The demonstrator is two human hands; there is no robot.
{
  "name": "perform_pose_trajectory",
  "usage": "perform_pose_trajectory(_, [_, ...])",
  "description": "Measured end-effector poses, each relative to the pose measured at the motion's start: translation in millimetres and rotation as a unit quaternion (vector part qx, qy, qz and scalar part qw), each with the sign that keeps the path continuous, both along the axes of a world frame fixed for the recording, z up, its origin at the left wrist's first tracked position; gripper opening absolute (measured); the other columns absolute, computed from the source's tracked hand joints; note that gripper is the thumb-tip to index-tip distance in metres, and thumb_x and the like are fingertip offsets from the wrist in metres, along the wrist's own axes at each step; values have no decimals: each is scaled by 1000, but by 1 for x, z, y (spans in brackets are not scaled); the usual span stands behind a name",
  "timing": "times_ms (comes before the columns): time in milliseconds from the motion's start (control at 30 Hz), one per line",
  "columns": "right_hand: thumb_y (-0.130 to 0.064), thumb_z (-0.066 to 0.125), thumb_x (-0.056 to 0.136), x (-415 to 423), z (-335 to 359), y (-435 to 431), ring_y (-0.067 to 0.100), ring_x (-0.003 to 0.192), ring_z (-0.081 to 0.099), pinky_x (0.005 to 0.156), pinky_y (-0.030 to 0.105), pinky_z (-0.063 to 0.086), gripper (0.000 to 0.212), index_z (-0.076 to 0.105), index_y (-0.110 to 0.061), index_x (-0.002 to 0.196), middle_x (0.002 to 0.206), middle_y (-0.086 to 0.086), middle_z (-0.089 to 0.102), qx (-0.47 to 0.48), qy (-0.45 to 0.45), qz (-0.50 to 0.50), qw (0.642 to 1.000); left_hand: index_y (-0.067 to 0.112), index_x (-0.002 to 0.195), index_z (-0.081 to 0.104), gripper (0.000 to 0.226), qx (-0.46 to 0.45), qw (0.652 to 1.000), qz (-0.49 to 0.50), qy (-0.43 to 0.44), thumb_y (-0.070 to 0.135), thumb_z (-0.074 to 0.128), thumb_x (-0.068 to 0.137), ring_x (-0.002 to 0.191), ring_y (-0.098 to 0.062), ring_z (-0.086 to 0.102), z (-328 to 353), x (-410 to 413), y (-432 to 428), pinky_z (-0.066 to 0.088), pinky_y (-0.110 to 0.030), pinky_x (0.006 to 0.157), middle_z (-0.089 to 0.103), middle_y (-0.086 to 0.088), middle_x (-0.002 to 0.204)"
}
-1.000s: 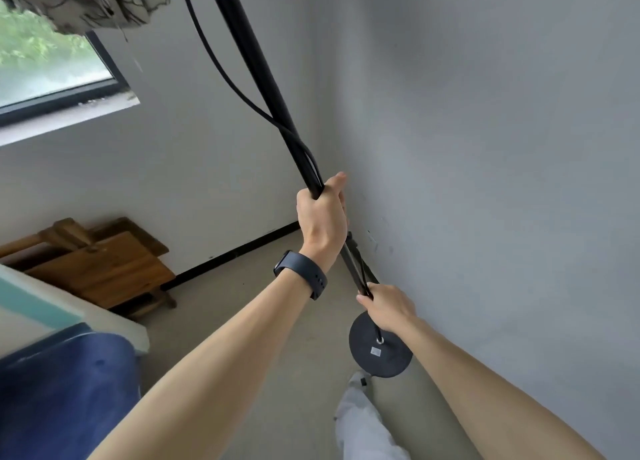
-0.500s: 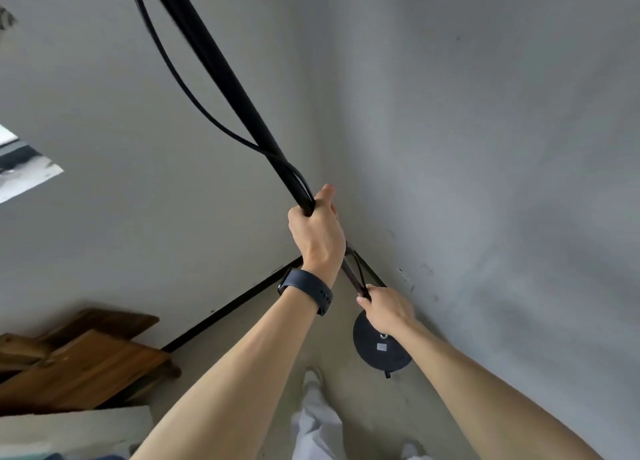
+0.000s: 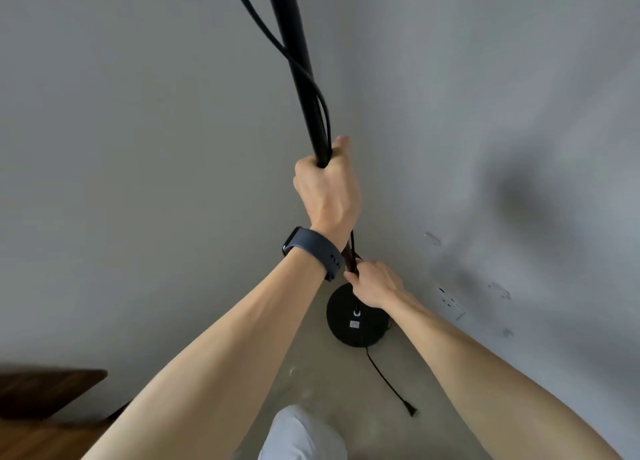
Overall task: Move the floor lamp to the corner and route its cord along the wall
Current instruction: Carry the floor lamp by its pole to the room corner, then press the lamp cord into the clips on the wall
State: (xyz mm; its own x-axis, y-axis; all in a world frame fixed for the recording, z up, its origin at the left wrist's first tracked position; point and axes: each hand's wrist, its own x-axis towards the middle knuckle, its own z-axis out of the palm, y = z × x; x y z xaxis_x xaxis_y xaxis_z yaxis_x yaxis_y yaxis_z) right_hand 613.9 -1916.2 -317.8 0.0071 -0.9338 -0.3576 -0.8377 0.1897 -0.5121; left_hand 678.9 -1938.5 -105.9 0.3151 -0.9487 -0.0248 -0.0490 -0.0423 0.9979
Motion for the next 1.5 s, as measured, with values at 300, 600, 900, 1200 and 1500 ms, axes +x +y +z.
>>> perform_pose_trajectory(300, [-40, 44, 104, -3, -94, -41, 26, 102, 68, 82, 37, 56, 39, 60, -16, 130, 120, 10, 69, -22, -51, 32, 998, 19, 58, 19, 50, -34, 999, 1, 39, 19, 59, 87, 42, -13, 15, -75, -1, -27, 18, -19, 39, 20, 7, 49])
perform_pose_trajectory(600, [-40, 42, 106, -10, -128, -48, 23, 106, 68, 91, 40, 57, 42, 55, -14, 135, 128, 9, 67, -125, -102, 60, 985, 12, 67, 38, 40, -111, 993, -33, -25, 38, 58, 89, 44, -18, 39, -117, 9, -40, 34, -21, 42, 39, -9, 60])
perform_pose_trajectory(900, [-44, 50, 101, -58, -161, -8, 9, 91, 66, 85, 29, 55, 23, 60, -26, 112, 100, -5, 71, -143, -152, 10, 978, 25, 129, 52, 34, -162, 980, -79, -84, 36, 57, 97, 87, 9, 63, -202, 8, -27, 55, -23, 80, 62, 12, 120])
perform_pose_trajectory(1200, [-43, 45, 103, -102, -199, 65, 9, 72, 65, 68, 31, 52, 29, 62, -26, 88, 80, -3, 71, -175, -155, -71, 970, 19, 117, 39, 63, -99, 986, 109, -83, 50, 77, 77, 102, -15, 43, -323, -28, 45, 38, -22, 88, 39, 1, 113])
perform_pose_trajectory(1500, [-42, 33, 107, -126, -187, 87, 5, 64, 63, 66, 31, 51, 39, 62, -26, 86, 75, -8, 70, -163, -92, -109, 976, 29, 111, 76, 25, -28, 930, -340, -134, 31, 55, 98, 107, 8, 60, -364, -54, 51, 38, -9, 89, 73, 17, 109])
